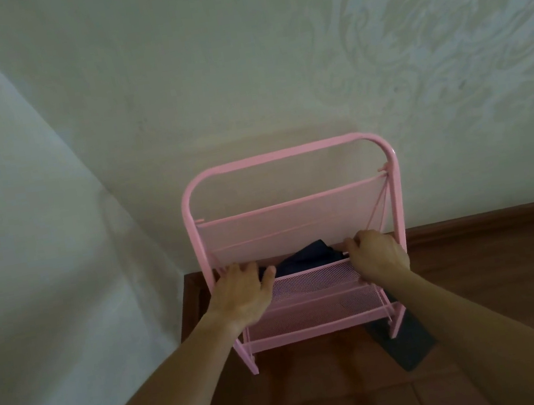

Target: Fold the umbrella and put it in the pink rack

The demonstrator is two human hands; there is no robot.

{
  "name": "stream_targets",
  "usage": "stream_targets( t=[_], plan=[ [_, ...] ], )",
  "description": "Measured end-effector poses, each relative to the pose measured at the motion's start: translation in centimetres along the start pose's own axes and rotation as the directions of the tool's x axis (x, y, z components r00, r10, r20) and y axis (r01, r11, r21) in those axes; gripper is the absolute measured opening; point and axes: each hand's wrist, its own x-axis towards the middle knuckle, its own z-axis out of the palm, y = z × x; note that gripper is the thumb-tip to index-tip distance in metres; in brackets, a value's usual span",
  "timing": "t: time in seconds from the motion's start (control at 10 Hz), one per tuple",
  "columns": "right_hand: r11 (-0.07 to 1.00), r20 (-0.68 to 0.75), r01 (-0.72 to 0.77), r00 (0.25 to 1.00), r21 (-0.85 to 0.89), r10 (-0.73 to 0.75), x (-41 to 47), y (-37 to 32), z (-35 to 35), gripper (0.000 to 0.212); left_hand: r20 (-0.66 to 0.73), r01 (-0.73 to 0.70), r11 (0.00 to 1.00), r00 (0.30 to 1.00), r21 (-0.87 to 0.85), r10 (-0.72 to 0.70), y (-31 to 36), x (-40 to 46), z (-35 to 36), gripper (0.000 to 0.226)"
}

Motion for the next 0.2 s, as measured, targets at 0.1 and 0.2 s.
stream_targets(
  t=[0.1,0.2],
  plan=[
    [0.997,-0.058,0.07,0.996,0.008,-0.07,-1.3,-0.8,-0.6,0.036,-0.05,0.007,1.0,0.999,0.031,-0.005,0.2,-1.2,-0.1,0.037],
    [0.992,-0.084,0.123,0.989,0.0,-0.123,-3.3,-2.1,-2.3,0.035,-0.168,0.113,0.988,0.977,-0.106,-0.13,0.6,-2.3,-2.4,0.037]
  ],
)
